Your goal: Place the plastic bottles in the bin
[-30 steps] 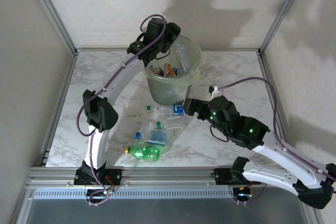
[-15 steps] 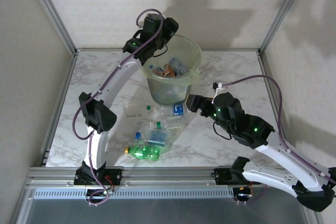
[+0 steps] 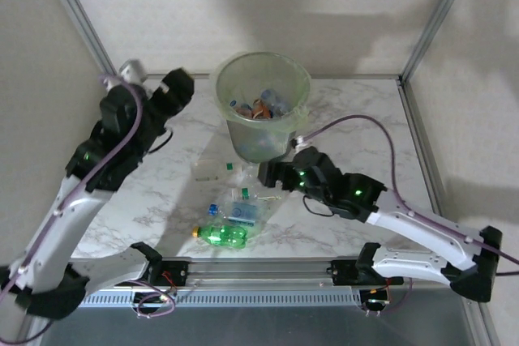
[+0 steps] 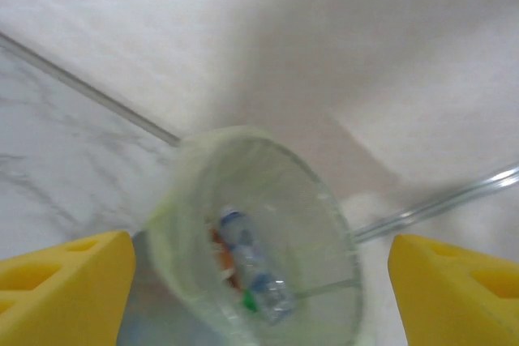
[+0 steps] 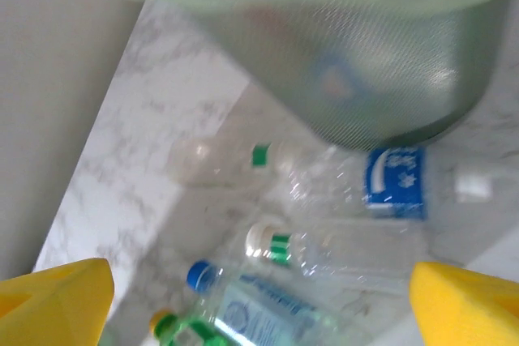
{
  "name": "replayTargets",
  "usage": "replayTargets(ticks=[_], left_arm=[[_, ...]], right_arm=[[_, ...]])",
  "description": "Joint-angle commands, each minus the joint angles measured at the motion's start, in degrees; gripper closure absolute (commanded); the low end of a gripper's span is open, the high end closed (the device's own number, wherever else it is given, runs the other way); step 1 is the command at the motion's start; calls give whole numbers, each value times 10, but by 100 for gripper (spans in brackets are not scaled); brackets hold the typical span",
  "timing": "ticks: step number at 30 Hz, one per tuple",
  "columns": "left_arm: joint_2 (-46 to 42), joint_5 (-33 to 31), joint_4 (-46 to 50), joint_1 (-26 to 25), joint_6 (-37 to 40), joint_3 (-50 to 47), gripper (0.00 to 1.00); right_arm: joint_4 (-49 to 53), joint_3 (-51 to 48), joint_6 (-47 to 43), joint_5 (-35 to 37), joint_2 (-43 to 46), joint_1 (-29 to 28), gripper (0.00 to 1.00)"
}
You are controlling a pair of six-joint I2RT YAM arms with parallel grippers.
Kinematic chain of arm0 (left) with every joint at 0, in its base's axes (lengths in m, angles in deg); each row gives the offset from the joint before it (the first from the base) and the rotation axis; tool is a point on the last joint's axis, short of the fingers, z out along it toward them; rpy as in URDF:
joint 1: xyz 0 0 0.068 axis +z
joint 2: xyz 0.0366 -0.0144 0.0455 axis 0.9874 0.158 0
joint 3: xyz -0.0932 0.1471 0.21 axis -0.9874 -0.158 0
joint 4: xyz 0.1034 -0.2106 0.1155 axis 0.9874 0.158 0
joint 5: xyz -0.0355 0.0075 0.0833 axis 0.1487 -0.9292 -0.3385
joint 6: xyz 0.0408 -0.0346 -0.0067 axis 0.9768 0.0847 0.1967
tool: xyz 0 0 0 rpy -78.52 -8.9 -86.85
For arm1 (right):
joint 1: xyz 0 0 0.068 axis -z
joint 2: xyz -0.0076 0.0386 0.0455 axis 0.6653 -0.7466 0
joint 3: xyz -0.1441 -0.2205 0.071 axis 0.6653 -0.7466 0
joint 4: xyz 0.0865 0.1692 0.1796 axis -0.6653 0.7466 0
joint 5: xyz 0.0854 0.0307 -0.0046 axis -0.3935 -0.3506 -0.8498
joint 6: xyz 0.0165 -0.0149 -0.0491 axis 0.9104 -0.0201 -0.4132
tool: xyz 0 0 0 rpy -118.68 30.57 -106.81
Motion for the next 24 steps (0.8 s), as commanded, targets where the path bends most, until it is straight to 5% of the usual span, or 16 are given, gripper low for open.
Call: replayTargets(ticks=[1,12,24], left_arm=[[-16,32,29,33,-4,-128,19],[-57,126,-77,93,-58,-390,20],[-38,126,-78,97,-32,-411,21]], right_arm=[[-25,-2,-46,-56,-50,-42,6],[-33,65,-229,-153,-258,-124,12],[24,160,-318,-132,-407,-180,13]])
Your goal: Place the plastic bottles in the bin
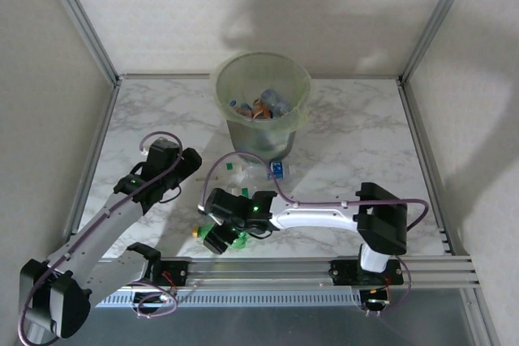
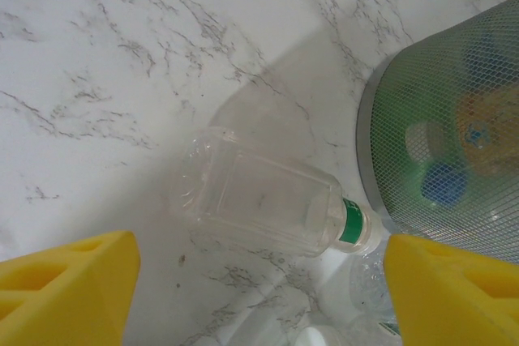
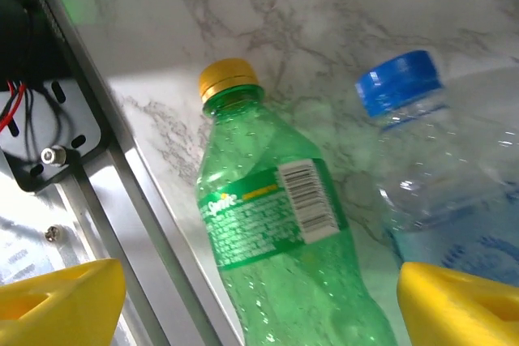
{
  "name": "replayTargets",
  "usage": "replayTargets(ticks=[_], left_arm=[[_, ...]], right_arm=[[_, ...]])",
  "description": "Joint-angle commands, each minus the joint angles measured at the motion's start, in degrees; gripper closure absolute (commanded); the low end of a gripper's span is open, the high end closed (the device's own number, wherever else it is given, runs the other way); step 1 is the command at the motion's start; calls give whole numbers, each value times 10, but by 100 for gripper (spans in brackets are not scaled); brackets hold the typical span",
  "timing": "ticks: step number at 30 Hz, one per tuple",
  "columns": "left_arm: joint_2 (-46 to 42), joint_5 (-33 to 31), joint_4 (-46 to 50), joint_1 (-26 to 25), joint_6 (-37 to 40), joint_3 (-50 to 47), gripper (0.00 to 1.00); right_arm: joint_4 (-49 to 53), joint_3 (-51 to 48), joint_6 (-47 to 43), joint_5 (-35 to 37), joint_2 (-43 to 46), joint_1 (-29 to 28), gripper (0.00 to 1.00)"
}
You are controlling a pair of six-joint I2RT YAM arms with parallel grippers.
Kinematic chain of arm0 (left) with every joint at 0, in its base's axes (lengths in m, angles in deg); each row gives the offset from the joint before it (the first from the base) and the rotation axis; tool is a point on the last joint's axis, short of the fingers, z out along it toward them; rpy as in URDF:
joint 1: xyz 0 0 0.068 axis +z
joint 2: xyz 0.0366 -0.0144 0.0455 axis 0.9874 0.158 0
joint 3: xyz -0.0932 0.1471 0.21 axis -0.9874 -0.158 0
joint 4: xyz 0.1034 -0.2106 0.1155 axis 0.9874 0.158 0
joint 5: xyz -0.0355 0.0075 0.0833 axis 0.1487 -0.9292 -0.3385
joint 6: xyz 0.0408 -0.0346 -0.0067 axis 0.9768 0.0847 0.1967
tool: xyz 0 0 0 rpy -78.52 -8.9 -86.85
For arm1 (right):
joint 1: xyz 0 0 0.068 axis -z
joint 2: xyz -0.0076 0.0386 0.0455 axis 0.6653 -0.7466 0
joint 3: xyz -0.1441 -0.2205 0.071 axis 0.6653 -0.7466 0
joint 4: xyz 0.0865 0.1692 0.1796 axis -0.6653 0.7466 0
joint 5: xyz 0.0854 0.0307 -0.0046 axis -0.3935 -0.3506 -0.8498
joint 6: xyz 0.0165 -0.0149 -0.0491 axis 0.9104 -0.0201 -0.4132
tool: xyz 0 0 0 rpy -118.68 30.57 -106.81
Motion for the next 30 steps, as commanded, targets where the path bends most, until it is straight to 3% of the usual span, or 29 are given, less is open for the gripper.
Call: replayTargets(ticks=[1,16,30], left_arm=[[1,5,-12,7,11,-2,22],[-10,22,-40,21,-19,-44,22],[-13,34,-47,46,-30,-59,22]], right_arm=[[40,28,-37,13,-30,-15,13],[58,57,-67,60,-113,-23,19],[43,60,-60,92,-100,-23,43]])
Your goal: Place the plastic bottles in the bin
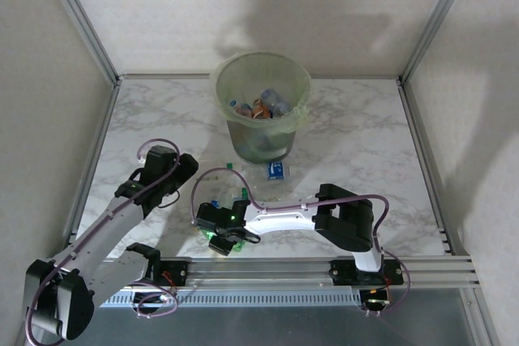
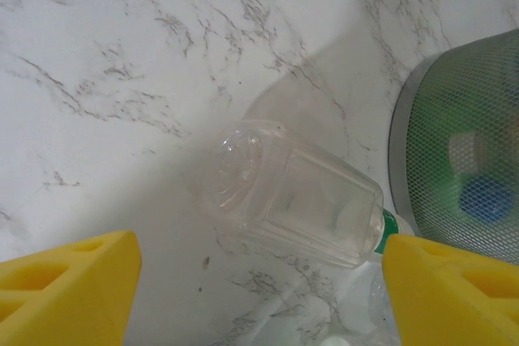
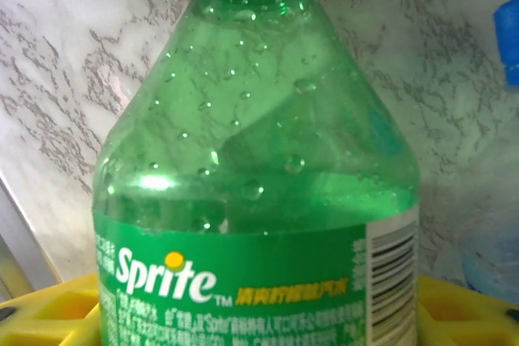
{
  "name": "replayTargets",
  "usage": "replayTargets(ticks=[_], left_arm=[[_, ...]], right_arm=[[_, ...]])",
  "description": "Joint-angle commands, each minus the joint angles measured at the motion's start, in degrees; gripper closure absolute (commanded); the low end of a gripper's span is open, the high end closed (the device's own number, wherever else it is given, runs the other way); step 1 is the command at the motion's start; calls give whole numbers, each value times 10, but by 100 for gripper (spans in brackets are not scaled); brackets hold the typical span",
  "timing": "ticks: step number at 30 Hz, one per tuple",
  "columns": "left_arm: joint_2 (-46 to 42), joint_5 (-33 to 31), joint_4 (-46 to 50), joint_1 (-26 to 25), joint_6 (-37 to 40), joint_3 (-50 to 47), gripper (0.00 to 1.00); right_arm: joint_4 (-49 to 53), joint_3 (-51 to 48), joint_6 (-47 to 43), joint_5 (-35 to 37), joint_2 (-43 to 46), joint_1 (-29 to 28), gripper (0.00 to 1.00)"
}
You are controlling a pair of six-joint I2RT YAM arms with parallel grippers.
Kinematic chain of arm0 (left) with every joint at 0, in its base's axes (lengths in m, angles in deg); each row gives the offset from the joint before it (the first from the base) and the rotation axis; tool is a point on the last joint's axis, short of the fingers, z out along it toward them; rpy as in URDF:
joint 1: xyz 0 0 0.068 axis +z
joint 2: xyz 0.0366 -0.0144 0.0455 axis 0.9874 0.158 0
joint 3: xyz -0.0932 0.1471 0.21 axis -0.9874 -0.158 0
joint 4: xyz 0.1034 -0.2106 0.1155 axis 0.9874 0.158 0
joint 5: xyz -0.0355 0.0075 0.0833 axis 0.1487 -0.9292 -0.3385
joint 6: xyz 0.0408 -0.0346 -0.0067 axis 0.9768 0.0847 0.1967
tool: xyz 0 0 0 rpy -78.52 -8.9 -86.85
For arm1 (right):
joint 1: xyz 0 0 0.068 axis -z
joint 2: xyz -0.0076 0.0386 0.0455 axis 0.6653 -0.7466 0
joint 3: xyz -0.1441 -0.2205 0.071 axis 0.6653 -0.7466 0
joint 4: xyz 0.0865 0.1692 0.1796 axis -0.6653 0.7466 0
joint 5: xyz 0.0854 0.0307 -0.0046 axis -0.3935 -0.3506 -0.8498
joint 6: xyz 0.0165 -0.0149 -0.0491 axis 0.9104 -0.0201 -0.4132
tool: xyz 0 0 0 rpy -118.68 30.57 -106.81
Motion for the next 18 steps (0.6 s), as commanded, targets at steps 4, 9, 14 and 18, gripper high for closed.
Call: replayTargets(ticks=[4,9,14,18], left_arm=[[-10,5,-4,11,-6,-1,22],[-12,0,2,19,-2,1,23],[-14,-11,8,21,12,10,23],[-7,-7,15,22,22,21,24]], right_arm=[[4,19,9,21,45,-8,44],[7,27,22,33,93,-8,45],[16,40,37,66,151,-8,46],[11,41,58,89,199,-3,46]])
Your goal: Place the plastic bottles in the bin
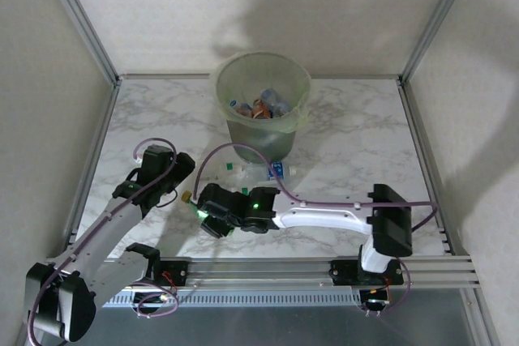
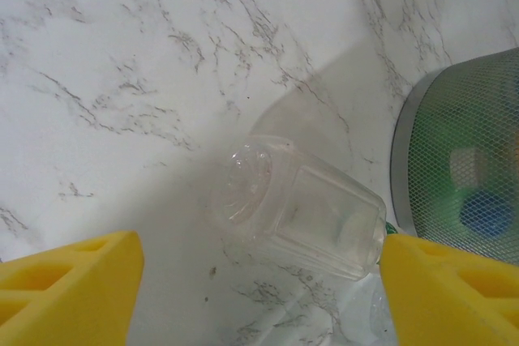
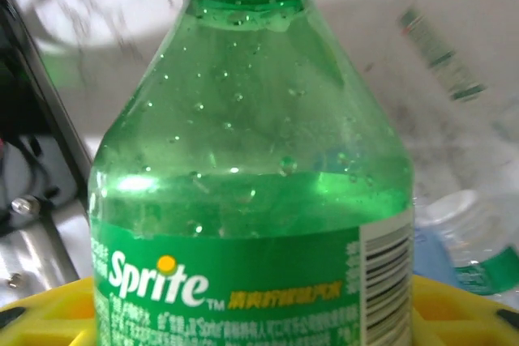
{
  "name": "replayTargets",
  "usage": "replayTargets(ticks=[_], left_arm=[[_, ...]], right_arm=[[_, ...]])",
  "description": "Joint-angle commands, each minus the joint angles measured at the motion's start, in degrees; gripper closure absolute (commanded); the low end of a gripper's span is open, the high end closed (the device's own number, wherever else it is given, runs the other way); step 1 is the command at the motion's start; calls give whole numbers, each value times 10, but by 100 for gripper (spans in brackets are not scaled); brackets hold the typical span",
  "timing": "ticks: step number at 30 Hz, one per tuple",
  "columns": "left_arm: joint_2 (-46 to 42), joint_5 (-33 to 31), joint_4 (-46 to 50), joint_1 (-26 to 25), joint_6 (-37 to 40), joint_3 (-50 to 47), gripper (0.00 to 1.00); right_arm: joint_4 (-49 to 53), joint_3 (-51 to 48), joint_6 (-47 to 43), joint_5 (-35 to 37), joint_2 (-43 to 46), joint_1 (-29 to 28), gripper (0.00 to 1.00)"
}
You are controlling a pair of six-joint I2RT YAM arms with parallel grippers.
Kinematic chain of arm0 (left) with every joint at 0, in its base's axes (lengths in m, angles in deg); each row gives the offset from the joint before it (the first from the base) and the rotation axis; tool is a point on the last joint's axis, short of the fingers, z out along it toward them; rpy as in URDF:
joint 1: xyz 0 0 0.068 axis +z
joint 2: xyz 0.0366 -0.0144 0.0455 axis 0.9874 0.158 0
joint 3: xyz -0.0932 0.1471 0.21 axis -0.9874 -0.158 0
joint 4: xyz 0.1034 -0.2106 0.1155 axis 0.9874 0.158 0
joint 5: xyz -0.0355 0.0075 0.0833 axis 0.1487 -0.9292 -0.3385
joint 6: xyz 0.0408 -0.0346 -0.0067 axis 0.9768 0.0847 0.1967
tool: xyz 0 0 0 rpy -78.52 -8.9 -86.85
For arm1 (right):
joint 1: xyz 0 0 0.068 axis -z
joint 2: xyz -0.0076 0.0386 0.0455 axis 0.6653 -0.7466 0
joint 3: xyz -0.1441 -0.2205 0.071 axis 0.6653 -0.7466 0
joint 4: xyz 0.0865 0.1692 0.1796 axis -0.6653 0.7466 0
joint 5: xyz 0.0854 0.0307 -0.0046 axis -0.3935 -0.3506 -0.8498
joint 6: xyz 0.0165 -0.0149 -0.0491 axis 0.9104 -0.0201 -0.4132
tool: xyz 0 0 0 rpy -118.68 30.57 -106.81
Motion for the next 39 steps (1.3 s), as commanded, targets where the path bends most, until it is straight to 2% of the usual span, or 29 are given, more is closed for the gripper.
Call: replayTargets(ticks=[1,3,7,10,13,17,25,33,39], left_arm=[[-2,-5,12,5,16,22,25],[-4,-2,11,5,17,22,24],[1,7,6,4,19,22,25],[7,15,1,3,19,26,26],[10,16,0,0,21,30,27],[9,16,-3,-3,20,26,27],[8,20,-5,-11,15,20,27],[5,22,-21,-16,5,-3,27],[7,28,-32,-22,2,-26,27]], right_arm=[[2,12,30,45,52,-1,47],[-8,9,42,65,80,5,47],[-8,22,79,153,133,32,46],[-6,42,99,193,166,70,45],[5,78,125,202,182,130,45],[30,145,155,128,168,244,44],[91,304,185,17,46,378,45],[89,395,225,-60,-58,416,44],[87,420,242,-73,-110,420,39]])
